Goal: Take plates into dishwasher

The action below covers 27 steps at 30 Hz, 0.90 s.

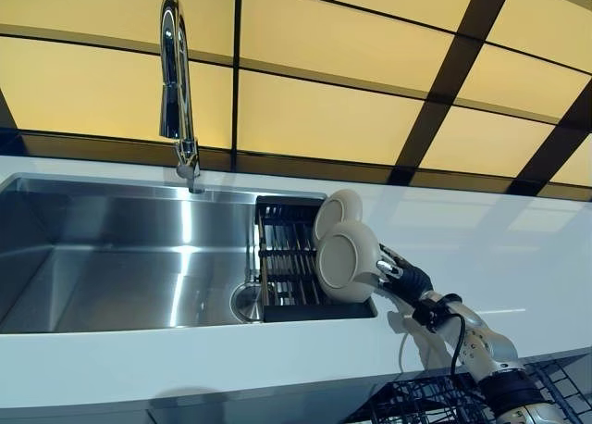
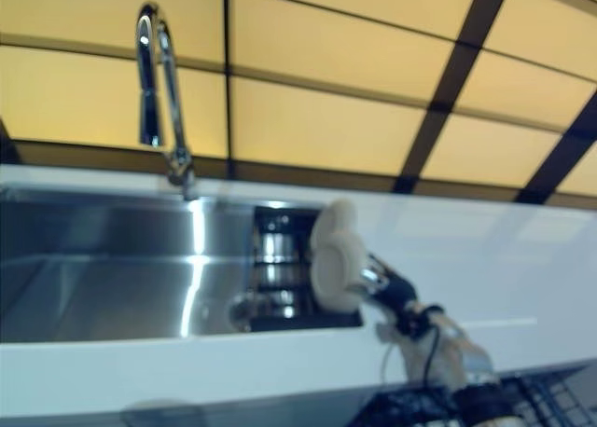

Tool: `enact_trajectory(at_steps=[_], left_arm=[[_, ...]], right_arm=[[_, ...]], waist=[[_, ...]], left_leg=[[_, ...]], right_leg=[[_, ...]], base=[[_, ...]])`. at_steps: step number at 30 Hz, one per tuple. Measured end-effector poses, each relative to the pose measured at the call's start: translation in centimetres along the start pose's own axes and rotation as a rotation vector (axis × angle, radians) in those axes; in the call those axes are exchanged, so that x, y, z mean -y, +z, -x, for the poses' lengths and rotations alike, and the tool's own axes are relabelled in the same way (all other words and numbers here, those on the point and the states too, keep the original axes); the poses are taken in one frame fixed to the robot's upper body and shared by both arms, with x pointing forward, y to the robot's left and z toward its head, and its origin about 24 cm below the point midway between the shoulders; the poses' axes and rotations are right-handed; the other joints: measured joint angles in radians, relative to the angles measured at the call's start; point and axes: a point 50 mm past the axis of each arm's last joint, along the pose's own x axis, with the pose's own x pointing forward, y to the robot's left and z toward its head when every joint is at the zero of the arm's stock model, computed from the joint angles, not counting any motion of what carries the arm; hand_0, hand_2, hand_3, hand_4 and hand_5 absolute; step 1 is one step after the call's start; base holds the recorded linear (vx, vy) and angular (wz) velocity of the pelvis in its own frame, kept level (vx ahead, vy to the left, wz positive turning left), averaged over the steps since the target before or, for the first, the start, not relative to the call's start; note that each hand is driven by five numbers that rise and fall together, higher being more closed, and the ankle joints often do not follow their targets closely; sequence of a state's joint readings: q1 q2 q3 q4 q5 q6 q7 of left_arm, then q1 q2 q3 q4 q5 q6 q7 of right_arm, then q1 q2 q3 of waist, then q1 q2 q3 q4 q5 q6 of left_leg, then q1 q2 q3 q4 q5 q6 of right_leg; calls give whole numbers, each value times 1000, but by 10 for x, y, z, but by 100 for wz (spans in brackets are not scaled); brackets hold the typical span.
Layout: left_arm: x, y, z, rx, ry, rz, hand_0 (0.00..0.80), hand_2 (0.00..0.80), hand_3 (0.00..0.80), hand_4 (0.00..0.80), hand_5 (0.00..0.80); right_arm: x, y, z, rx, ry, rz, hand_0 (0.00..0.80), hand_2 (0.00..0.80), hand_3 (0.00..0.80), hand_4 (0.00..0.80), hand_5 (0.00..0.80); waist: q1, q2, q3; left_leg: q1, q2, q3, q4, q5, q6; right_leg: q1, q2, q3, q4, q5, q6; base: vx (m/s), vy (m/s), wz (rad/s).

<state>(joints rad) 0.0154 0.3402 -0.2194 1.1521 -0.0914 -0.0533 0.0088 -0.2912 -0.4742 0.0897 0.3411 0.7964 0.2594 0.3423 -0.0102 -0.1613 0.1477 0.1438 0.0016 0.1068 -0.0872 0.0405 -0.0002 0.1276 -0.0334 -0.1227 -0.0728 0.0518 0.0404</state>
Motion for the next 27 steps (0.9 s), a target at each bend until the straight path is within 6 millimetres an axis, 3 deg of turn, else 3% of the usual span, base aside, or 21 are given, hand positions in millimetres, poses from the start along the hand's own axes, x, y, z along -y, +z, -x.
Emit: enact_trajectory(at_steps=[27], left_arm=[[3, 0, 0, -1, 3, 4, 0, 0, 0, 0, 0]], right_arm=[[-1, -5, -1, 8, 13, 5, 0, 0, 0, 0, 0]], waist=[[0, -1, 0]], left_leg=[[2, -1, 0, 1, 0, 0]], right_leg=[[8, -1, -1, 0, -1, 1]], base=[[0, 0, 0]])
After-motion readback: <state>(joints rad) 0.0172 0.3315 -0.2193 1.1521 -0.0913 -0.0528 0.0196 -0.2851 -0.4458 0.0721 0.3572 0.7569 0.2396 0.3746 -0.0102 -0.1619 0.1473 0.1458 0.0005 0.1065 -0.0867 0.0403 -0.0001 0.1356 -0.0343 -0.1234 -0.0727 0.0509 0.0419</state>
